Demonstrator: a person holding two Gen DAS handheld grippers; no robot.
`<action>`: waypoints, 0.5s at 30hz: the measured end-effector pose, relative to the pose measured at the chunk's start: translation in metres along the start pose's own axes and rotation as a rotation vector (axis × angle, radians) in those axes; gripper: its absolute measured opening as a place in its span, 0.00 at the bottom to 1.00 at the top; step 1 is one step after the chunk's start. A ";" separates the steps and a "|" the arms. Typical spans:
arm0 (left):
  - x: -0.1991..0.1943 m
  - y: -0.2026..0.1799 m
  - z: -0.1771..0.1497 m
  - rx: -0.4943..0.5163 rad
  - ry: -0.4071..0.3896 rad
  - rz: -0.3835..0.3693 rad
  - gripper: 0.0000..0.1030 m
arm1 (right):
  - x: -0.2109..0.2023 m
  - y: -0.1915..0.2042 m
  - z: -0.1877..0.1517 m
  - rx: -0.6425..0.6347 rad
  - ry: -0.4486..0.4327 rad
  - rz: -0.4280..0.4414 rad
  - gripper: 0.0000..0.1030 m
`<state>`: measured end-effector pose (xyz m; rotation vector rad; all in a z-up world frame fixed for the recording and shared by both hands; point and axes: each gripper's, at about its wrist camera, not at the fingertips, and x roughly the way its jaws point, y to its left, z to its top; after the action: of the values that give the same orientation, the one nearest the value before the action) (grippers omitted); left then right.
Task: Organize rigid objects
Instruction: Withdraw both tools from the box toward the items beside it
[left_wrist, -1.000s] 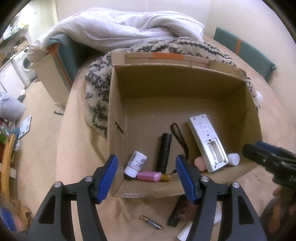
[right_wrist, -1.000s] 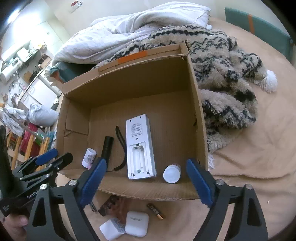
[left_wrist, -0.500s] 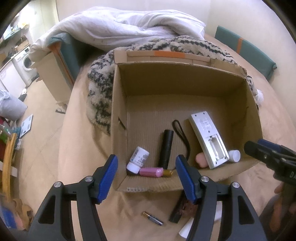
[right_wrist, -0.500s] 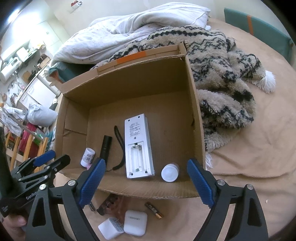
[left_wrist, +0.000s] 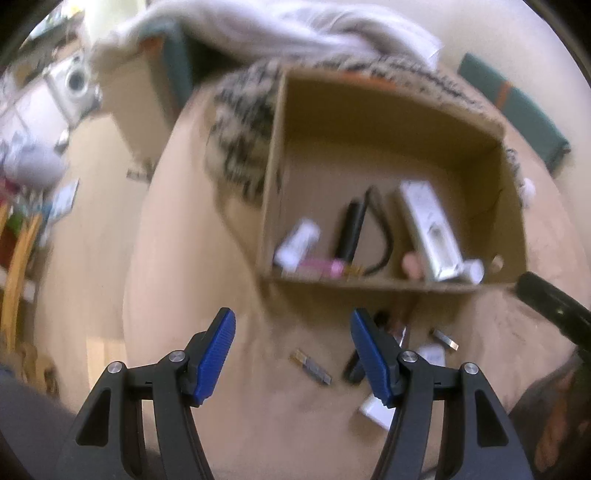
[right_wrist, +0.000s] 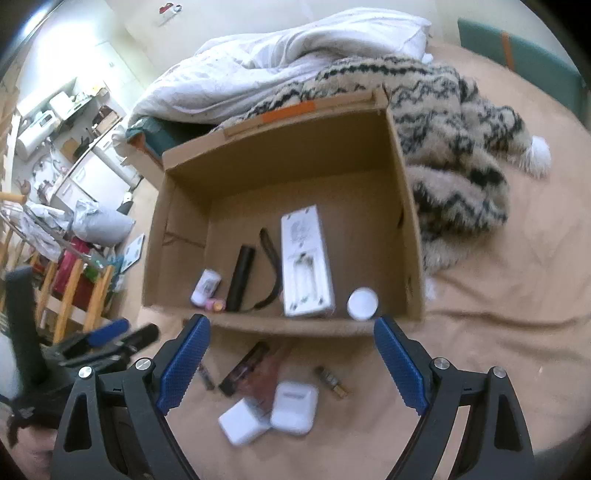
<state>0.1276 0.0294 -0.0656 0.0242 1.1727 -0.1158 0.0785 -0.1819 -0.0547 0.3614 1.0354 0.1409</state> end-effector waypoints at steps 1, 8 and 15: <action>0.005 0.004 -0.005 -0.028 0.031 -0.004 0.60 | 0.001 0.002 -0.004 0.000 0.009 0.001 0.93; 0.037 0.023 -0.025 -0.166 0.200 -0.006 0.60 | 0.026 -0.001 -0.027 0.041 0.150 -0.051 0.93; 0.061 0.022 -0.037 -0.190 0.318 -0.018 0.58 | 0.045 -0.020 -0.030 0.156 0.226 -0.033 0.93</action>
<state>0.1195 0.0496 -0.1375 -0.1396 1.4978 -0.0154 0.0742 -0.1812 -0.1128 0.4777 1.2795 0.0721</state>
